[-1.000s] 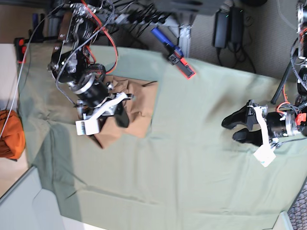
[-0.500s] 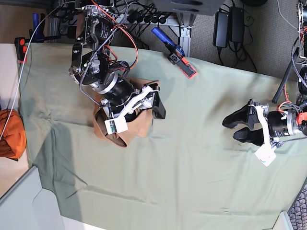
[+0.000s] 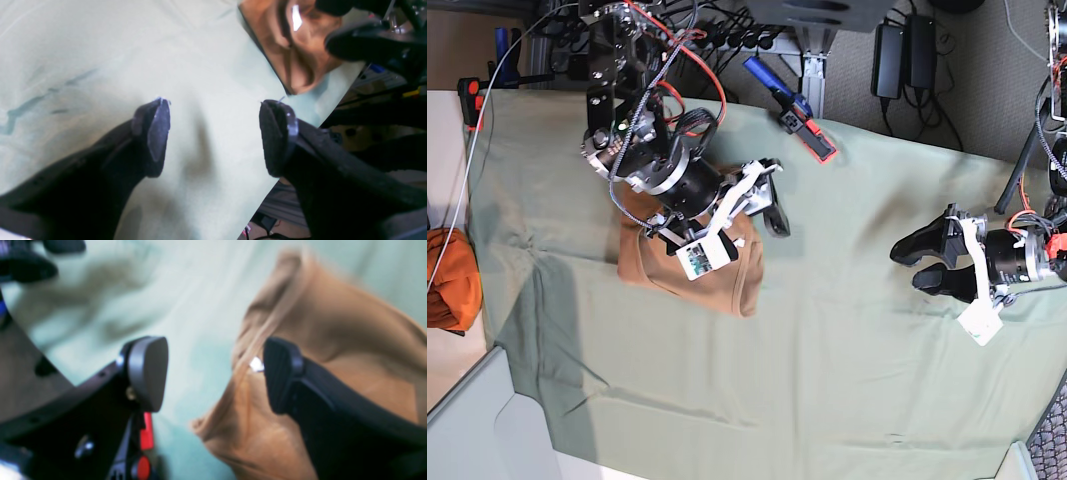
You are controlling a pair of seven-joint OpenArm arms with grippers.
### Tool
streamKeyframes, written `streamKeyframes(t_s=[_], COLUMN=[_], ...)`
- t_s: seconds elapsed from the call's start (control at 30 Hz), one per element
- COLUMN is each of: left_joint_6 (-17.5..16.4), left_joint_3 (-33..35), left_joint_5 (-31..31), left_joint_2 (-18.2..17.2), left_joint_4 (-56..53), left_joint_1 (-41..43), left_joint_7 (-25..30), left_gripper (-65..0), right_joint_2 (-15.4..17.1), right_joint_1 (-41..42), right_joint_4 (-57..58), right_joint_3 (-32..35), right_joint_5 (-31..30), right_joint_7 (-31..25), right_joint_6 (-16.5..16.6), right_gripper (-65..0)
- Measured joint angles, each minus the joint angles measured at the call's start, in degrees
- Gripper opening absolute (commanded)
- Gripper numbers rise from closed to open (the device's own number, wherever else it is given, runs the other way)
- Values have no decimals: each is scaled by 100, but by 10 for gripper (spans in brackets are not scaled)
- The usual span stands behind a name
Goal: Fold the T-shirt properly
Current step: 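Grasp the folded bundle with the right gripper and fold it over again, then press and square the folded bundle with both grippers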
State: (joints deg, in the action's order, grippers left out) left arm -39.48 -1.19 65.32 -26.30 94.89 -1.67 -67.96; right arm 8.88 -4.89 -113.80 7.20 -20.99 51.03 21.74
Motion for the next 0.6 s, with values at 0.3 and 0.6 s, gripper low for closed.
streamKeyframes(t_s=[0.3,0.6], left_joint_6=[0,-4], left_joint_3=[0,240], left_joint_5=[326,251], left_joint_2=[-98,-131], left_joint_4=[0,472], left_joint_1=[4,-103], left_joint_7=[-15,114], left_gripper=[-273,-650], right_joint_2=[46,-61], right_joint_1=[164,1115], right_joint_4=[-42,92], right_joint_3=[426,-1554], right_joint_5=[13,118], right_joint_7=[-87,-564], right_joint_6=[15,28], right_gripper=[-214,-650])
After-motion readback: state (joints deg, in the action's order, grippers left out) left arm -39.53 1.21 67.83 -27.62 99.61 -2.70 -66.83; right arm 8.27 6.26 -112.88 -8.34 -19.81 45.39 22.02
